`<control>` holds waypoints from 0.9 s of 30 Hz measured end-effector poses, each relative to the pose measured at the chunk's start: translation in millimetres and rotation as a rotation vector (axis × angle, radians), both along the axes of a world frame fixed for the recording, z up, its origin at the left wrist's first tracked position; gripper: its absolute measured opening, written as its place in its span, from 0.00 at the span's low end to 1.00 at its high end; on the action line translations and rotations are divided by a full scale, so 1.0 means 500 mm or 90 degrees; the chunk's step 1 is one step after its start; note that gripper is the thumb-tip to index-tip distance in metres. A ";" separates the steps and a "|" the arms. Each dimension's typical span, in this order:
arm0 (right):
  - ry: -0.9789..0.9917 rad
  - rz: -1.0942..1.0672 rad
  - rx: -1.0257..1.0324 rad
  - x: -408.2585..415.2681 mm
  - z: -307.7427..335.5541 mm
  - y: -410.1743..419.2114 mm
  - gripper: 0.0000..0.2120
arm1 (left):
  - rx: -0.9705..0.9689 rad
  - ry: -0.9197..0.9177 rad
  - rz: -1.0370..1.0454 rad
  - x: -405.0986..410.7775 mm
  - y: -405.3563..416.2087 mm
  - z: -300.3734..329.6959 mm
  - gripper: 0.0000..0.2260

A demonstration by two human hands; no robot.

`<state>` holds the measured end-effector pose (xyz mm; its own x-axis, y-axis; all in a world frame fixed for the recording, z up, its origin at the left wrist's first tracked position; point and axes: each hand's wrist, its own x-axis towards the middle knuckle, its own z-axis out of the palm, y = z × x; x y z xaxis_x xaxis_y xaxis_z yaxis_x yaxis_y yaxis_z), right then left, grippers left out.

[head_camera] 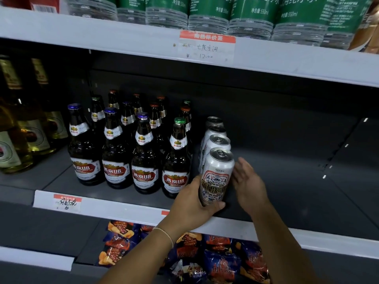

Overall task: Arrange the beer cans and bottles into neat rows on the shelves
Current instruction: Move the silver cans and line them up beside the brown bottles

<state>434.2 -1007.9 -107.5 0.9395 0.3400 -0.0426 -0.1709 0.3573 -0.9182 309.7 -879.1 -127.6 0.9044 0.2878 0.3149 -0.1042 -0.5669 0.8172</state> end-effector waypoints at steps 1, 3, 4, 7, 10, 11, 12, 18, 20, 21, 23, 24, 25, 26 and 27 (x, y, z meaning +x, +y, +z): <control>0.018 0.013 -0.011 0.018 0.005 0.020 0.25 | 0.003 0.001 0.016 0.002 -0.004 -0.002 0.33; 0.050 0.055 -0.034 0.057 0.006 0.056 0.36 | 0.020 0.002 0.046 0.007 -0.008 -0.006 0.33; 0.050 0.077 -0.036 0.089 -0.009 0.068 0.40 | 0.029 0.004 0.057 0.009 -0.009 -0.008 0.32; 0.070 0.077 -0.044 0.085 0.015 0.088 0.36 | 0.049 0.012 0.081 0.008 -0.012 -0.012 0.31; 0.090 0.140 0.008 0.076 0.026 0.107 0.35 | 0.063 0.014 0.096 0.007 -0.013 -0.017 0.31; 0.087 0.153 0.021 0.073 0.029 0.110 0.37 | 0.067 0.016 0.098 0.007 -0.014 -0.018 0.31; 0.086 0.161 0.035 0.070 0.032 0.114 0.39 | 0.071 0.019 0.099 0.007 -0.014 -0.019 0.31; 0.054 0.184 -0.014 0.043 0.034 0.103 0.23 | 0.078 0.038 0.097 0.006 -0.015 -0.015 0.31; -0.050 0.140 -0.093 0.035 0.028 0.095 0.15 | 0.074 0.044 0.098 0.006 -0.015 -0.013 0.30; -0.082 0.133 -0.099 0.038 0.023 0.094 0.14 | 0.074 0.046 0.097 0.007 -0.015 -0.012 0.29; -0.088 0.138 -0.090 0.035 0.026 0.095 0.14 | 0.075 0.044 0.097 0.009 -0.017 -0.011 0.29; -0.074 0.137 -0.090 0.037 0.028 0.097 0.14 | 0.078 0.046 0.100 0.011 -0.018 -0.010 0.28; -0.057 0.137 -0.082 0.043 0.025 0.100 0.14 | 0.083 0.048 0.104 0.012 -0.019 -0.009 0.28; -0.044 0.132 -0.072 0.041 0.030 0.103 0.13 | 0.086 0.050 0.107 0.013 -0.020 -0.008 0.28; -0.039 0.136 -0.053 0.035 0.035 0.108 0.11 | 0.087 0.049 0.110 0.013 -0.020 -0.008 0.28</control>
